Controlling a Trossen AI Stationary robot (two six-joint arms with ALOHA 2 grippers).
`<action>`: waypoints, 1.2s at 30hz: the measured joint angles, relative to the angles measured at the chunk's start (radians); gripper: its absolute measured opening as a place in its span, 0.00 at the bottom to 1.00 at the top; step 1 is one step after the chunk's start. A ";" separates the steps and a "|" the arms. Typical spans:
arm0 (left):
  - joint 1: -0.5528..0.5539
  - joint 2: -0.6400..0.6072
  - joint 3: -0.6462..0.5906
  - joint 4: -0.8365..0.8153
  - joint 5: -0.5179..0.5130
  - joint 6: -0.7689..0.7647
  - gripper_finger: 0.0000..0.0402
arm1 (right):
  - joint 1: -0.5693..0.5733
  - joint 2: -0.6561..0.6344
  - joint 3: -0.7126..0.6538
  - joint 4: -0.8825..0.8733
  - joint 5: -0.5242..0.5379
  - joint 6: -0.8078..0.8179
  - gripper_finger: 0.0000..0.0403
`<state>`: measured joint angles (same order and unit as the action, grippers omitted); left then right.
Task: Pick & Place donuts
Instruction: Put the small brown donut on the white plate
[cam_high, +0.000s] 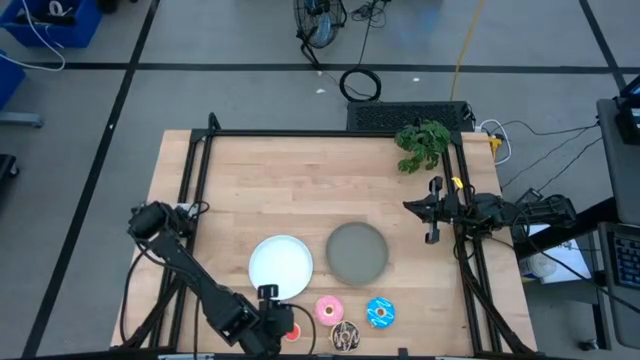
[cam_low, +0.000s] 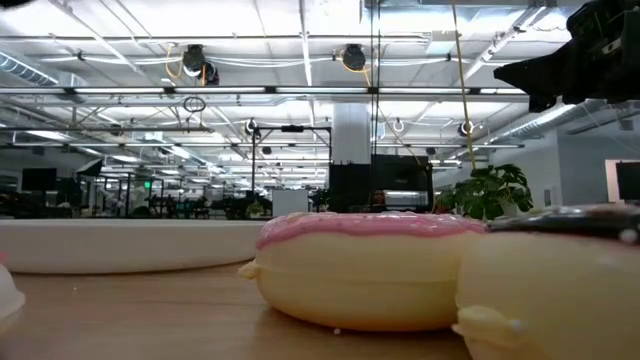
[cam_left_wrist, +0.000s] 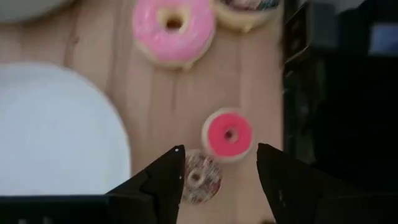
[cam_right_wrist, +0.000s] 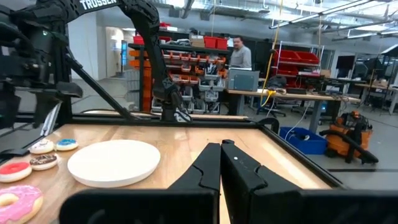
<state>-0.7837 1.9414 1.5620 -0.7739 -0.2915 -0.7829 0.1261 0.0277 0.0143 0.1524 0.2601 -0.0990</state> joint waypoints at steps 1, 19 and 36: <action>-0.002 0.005 0.000 0.016 -0.004 0.011 0.50 | 0.000 0.000 0.000 0.000 0.000 0.000 0.00; -0.014 0.098 -0.001 0.019 0.052 0.108 0.50 | 0.000 0.000 0.000 0.004 0.002 0.001 0.00; -0.023 0.119 -0.001 -0.050 0.085 0.097 0.50 | 0.000 0.004 0.000 0.024 0.004 -0.003 0.00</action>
<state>-0.8067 2.0602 1.5606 -0.8235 -0.2066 -0.6860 0.1261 0.0319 0.0143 0.1765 0.2640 -0.1024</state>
